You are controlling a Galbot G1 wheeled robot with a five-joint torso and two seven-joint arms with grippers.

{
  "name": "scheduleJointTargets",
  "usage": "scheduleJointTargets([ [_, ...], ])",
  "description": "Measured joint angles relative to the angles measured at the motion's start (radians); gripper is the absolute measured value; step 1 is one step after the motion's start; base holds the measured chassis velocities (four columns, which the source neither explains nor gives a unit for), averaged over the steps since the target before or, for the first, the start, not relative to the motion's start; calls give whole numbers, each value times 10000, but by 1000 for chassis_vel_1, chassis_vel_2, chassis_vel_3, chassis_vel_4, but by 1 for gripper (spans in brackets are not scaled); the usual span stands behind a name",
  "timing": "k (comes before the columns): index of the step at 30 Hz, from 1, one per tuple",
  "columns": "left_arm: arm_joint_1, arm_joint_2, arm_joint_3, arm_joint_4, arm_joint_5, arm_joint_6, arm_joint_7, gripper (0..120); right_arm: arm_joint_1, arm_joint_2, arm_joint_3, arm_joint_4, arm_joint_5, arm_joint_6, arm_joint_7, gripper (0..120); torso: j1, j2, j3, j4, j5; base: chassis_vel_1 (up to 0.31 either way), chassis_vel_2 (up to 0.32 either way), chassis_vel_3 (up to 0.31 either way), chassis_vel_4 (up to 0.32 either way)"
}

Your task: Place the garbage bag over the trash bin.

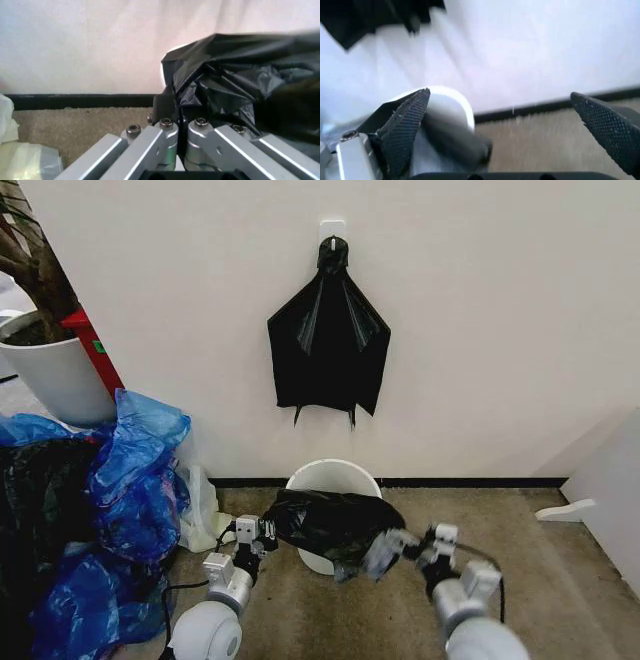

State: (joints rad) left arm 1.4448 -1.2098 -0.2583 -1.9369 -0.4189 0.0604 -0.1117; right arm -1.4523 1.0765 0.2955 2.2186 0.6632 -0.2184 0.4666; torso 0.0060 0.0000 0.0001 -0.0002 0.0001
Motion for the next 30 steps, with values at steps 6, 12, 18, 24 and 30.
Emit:
scheduleJointTargets([
  [6,55,48,-26,-70,20,-34,8,0,395,30,-81,-127,-95,-81,76,100,0,-1,0,3,2,0,0,0,0],
  [12,-2,54,-48,-109,16,-35,-4,0,-975,256,-168,1391,77,-289,127,100,0,0,-1,-3,-3,0,0,0,0],
  [18,-19,5,-74,-109,-3,-34,-21,0,-2707,77,480,1751,958,-1872,58,100,-1,0,-2,-5,-2,0,0,0,0],
  [24,-45,-61,-111,-111,-2,-29,-68,0,-4115,-203,2215,946,768,-2448,-2226,100,-2,0,-1,-3,-2,0,0,0,0],
  [30,-138,-91,-120,-127,-59,14,-121,0,-4430,-140,2316,-386,12,-2258,-4626,100,-2,0,-2,-2,0,0,0,0,0],
])
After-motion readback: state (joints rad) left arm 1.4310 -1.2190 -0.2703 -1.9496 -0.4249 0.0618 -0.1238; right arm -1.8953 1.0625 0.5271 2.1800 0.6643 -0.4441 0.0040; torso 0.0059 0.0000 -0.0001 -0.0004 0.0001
